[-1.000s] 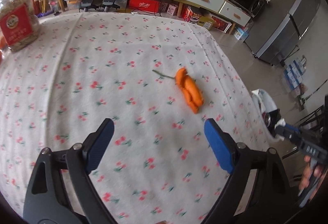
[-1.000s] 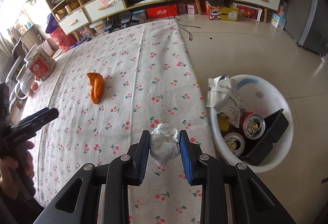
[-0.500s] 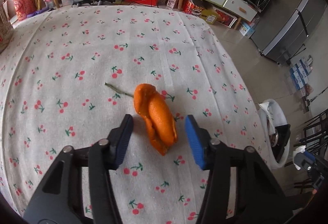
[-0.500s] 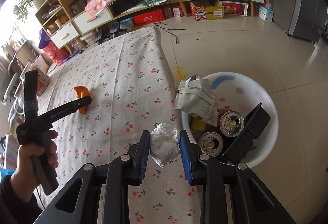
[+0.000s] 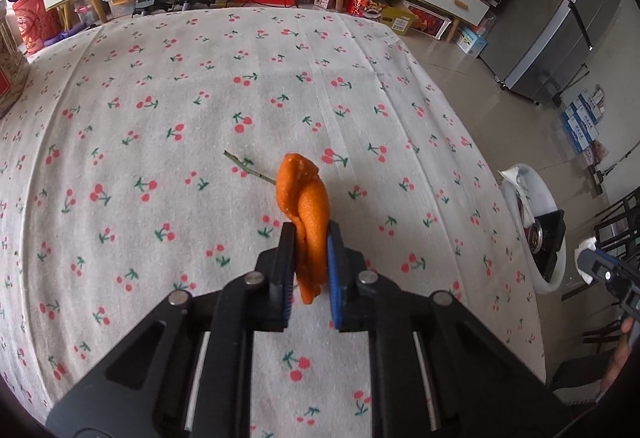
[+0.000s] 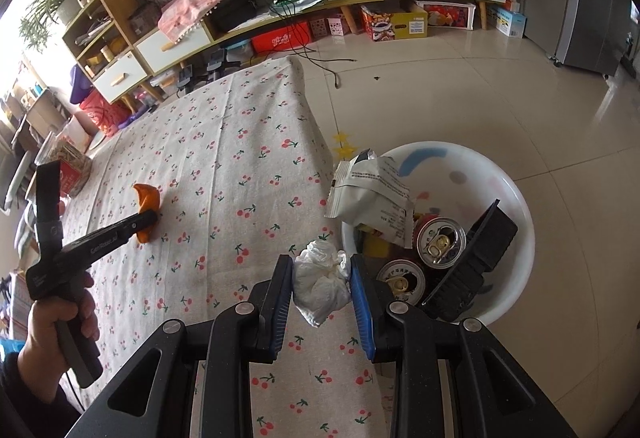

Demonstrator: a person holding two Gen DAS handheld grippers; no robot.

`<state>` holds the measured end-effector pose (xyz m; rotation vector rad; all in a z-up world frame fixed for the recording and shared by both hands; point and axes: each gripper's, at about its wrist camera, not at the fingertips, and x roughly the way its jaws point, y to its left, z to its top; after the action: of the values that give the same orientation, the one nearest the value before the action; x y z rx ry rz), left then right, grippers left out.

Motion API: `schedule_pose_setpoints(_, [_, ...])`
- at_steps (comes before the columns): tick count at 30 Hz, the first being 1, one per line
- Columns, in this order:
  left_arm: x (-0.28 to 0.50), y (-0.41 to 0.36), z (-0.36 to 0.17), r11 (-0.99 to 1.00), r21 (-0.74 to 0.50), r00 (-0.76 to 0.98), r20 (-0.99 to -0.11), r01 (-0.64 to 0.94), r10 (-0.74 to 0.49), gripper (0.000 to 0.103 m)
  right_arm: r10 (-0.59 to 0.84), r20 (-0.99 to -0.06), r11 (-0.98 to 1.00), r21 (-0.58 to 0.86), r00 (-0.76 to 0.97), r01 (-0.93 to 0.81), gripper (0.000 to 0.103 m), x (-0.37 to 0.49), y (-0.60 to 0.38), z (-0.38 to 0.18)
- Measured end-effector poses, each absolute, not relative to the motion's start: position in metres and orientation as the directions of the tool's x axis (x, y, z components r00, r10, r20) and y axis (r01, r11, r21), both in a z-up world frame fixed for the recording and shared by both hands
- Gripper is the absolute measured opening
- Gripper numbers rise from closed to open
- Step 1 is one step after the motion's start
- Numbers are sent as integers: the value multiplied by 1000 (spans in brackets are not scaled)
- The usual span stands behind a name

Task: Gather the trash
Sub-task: 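Carry the orange bag to the bucket and open the left gripper while the right carries the tissue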

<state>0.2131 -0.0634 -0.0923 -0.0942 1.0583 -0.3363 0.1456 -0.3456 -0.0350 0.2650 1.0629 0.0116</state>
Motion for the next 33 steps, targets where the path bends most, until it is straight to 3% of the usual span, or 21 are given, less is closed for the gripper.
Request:
schedule_pose_setpoints(17, [184, -75, -59, 905, -290, 443, -798, 310, -408, 15, 124, -847, 958, 238, 516, 161, 29, 136, -366, -28])
schedule_pose_setpoints(33, [172, -152, -50, 837, -318, 374, -783, 446, -497, 15, 74, -827, 908, 287, 557, 305, 29, 101, -447, -25])
